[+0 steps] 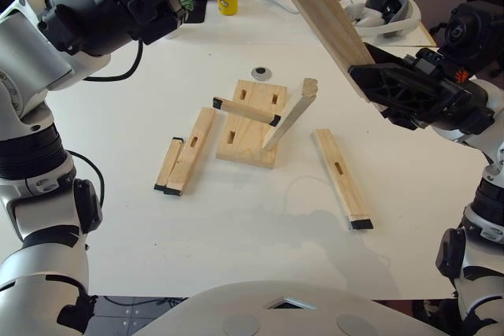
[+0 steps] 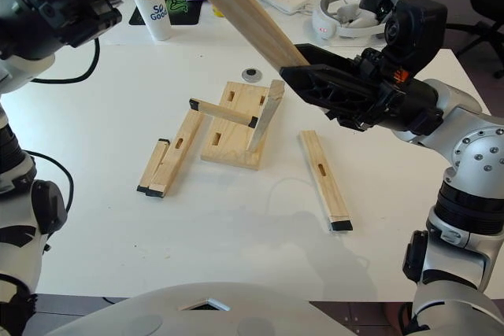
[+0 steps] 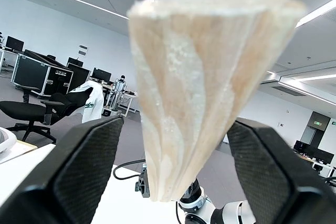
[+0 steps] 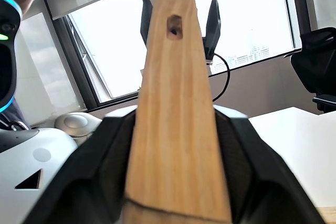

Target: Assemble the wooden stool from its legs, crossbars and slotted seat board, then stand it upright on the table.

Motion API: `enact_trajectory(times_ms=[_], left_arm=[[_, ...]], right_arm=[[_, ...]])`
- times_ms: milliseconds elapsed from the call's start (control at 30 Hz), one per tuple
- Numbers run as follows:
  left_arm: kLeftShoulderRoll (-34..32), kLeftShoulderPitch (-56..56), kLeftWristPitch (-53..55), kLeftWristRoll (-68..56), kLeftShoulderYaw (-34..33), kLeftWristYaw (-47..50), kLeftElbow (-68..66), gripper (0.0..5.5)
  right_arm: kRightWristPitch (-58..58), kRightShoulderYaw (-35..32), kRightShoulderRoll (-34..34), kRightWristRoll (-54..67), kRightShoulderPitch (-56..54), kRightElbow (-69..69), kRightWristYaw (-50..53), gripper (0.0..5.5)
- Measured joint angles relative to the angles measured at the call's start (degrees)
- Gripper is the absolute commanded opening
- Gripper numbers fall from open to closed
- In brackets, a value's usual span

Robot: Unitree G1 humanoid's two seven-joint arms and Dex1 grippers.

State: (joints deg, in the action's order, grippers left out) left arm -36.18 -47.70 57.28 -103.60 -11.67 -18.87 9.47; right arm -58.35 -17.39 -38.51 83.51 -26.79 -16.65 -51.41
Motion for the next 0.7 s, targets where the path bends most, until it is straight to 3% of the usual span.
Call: enact_trajectory(times_ms=[367,667,700], left_arm=[[-0.8,-1.4,1.4,1.7,0.7,-1.6,-0.7,2.07],[-0.9,-1.7,1.9,3.1,1.4,-2.0,-0.8,2.07],[-0.9,-1.7,1.9,3.3,1.4,-2.0,-0.8,2.06]], right_arm=[[0.7,0.0,-0.7,-1.7,1.5,0.3,-2.3,2.07],[1.2,0.5,-1.1,-4.5,2.1,0.9,-4.8,2.07],[1.4,0.6,-1.1,-4.6,2.1,1.3,-4.9,2.44]])
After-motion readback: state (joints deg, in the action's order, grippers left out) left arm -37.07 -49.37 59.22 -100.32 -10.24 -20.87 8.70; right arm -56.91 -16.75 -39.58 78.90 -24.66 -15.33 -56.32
